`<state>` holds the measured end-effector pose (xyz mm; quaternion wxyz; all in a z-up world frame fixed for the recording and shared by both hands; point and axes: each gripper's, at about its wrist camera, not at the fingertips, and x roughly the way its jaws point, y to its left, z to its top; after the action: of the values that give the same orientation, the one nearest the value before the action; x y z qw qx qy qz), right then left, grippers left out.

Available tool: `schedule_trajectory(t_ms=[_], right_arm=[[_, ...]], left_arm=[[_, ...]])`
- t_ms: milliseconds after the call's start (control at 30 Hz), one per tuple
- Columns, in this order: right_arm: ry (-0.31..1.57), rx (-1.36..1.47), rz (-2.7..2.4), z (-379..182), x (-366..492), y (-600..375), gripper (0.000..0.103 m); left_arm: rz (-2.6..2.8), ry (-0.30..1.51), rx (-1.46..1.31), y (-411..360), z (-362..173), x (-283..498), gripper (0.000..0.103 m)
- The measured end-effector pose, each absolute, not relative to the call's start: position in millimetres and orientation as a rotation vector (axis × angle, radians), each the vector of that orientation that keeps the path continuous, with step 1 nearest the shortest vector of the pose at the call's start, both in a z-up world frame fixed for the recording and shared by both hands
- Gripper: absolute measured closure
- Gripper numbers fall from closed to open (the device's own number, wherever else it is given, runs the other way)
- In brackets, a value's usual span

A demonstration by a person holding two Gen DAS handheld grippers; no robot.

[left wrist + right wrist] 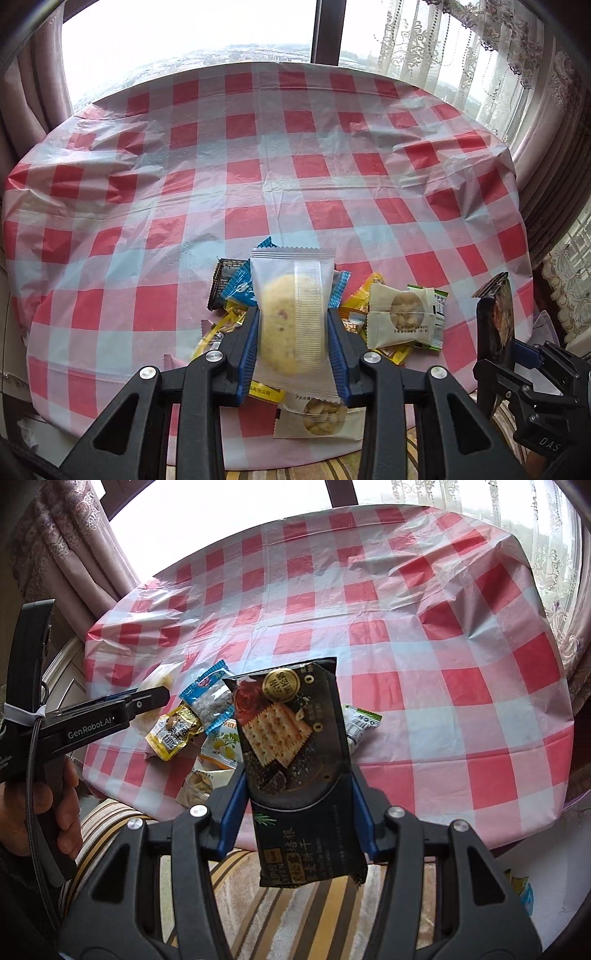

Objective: Organize snacks
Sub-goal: 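Carry both packs over the white box and open both tools to drop them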

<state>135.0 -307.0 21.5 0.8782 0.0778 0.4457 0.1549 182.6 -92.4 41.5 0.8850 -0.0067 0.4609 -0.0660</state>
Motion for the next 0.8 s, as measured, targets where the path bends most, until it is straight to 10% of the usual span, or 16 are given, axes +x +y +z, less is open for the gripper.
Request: schedule_trajectory(t_ms=[800], right_arm=[[0.934,0.417,-0.034,-3.9,47.2,-491.2,0.048]], left_arm=[[-0.742,1.109,0.283,-344.9,18.4,114.5,0.067]])
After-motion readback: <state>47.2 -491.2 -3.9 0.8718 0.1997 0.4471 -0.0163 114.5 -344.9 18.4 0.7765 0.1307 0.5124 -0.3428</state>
